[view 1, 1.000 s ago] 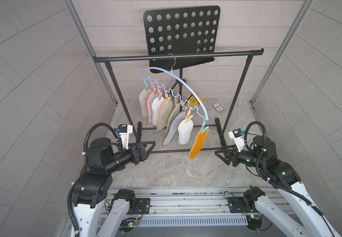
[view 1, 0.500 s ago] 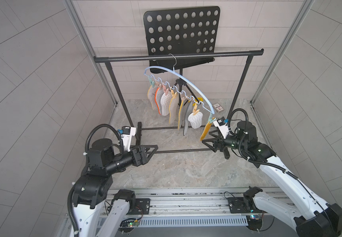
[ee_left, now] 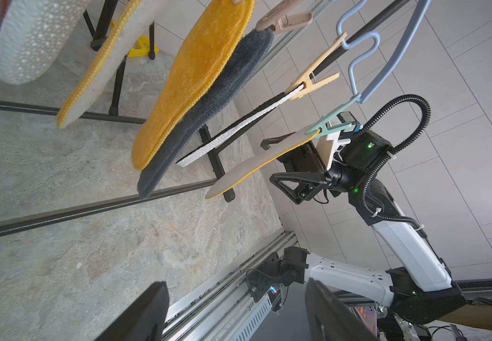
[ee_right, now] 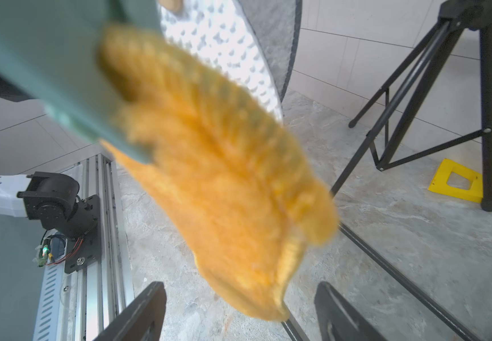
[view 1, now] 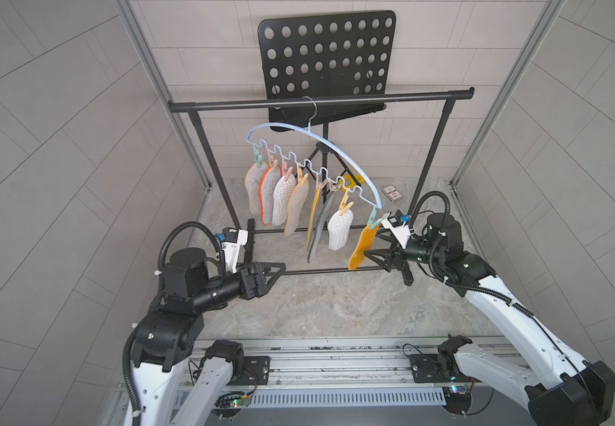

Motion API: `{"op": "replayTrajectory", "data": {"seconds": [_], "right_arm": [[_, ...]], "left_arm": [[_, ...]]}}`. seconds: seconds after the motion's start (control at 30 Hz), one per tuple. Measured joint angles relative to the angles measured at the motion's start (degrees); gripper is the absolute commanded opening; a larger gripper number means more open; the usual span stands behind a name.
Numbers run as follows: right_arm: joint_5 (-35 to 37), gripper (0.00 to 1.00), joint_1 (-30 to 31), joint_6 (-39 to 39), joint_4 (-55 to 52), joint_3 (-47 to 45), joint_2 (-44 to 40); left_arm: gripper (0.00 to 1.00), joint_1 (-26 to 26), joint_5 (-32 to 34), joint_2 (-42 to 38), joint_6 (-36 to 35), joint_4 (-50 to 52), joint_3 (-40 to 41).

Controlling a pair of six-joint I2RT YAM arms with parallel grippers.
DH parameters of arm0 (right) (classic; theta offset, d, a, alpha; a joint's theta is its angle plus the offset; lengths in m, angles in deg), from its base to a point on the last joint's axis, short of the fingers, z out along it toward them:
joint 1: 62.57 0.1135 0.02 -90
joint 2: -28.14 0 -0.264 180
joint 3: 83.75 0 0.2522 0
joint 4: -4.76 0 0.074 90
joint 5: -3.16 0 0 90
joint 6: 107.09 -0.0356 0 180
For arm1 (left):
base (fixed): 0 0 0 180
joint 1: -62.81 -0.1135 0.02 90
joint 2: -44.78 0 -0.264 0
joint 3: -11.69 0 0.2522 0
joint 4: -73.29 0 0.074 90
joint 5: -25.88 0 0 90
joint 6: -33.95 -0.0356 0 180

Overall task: Take the shoe insoles off the hanger
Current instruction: Remove the insole from the hanger.

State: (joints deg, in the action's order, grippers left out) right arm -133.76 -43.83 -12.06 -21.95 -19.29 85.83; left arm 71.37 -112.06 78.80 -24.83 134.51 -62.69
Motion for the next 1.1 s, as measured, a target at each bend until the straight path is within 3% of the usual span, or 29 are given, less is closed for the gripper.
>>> {"op": "replayTrajectory", "data": {"seconds": [0.2, 0.23, 0.33, 0.37, 0.63, 0.9, 1.1], "right_arm": [[-4.76, 0.58, 1.66, -3.15, 4.22, -0.35, 3.85], [-5.62, 0.50, 2.05, -3.82, 4.63, -0.37, 4.50], [-8.00, 0.07, 3.37, -5.62, 5.03, -0.24, 5.60], [-8.83, 0.00, 3.85, -6.29, 4.76, -0.11, 5.81], [-13.46, 0.00, 5.68, -13.99, 3.32, 0.44, 6.36], [-14.86, 0.00, 6.32, -24.50, 5.70, 0.39, 3.48], [-15.50, 0.00, 8.15, -27.82, 5.31, 0.44, 2.62]], "left_arm": [[0.79, 0.13, -0.04, -1.27, -0.20, 0.39, 1.46], [0.79, 0.22, -0.07, -1.46, -0.20, 0.48, 1.66], [0.79, 0.24, -0.07, -1.84, -0.20, 0.83, 1.81], [0.79, 0.26, -0.07, -1.90, -0.20, 0.87, 1.81], [0.79, 0.26, -0.57, -1.11, 0.35, 0.37, 0.72], [0.82, 0.66, -3.34, 4.85, 2.45, -7.74, -5.46], [0.84, 9.14, -2.93, 15.39, 0.39, -15.17, -13.62]]}}
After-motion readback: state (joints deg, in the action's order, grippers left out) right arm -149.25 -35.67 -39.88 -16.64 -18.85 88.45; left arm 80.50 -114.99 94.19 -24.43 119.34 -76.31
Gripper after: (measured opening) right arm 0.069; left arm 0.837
